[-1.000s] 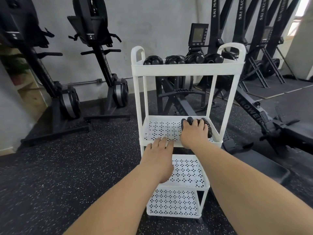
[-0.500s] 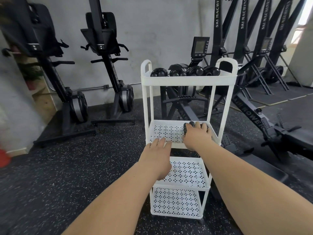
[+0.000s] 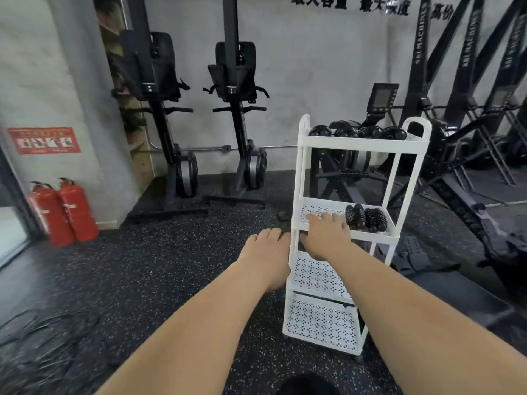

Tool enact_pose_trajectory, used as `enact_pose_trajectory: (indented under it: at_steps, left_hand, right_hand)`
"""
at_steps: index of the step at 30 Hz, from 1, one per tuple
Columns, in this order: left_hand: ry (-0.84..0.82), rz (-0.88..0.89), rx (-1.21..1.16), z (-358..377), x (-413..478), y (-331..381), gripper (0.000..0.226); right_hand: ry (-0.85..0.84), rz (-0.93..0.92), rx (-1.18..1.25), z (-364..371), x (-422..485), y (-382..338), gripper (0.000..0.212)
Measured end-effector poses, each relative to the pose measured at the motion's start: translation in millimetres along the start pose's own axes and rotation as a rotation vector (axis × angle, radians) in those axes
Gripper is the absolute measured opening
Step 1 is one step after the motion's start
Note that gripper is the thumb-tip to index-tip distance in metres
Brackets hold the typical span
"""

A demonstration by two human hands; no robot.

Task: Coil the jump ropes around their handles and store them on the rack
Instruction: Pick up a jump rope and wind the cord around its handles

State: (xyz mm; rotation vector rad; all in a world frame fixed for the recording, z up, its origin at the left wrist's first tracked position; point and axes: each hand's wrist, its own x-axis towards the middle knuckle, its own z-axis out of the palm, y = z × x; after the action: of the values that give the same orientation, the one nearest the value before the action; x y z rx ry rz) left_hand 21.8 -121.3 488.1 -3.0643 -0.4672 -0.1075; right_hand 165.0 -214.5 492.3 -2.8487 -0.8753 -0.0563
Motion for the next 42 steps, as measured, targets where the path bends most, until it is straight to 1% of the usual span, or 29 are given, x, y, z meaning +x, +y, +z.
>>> enact_pose_trajectory:
  at_steps: [7,14,21,32,36,42]
  left_hand:
    - [-0.035,-0.142,-0.003,18,-85,-37,0.080]
    - [-0.095,-0.295,-0.068,51,-164,-74,0.080]
    - [-0.171,-0.429,-0.141,98,-231,-118,0.076]
    - [-0.310,-0.614,-0.264,182,-298,-194,0.073]
    - [-0.369,-0.671,-0.308,215,-307,-221,0.074]
    - [-0.449,-0.754,-0.372,253,-305,-262,0.064]
  right_hand:
    - [-0.059,-0.168,0.012,20,-68,-69,0.067]
    - [-0.173,-0.312,-0.020,60,-124,-133,0.068]
    - [-0.313,-0.410,-0.075,109,-163,-191,0.068]
    - [-0.499,-0.537,-0.118,197,-182,-272,0.065]
    - [-0.567,-0.571,-0.136,233,-178,-294,0.064]
    - [-0.670,-0.593,-0.161,286,-158,-325,0.064]
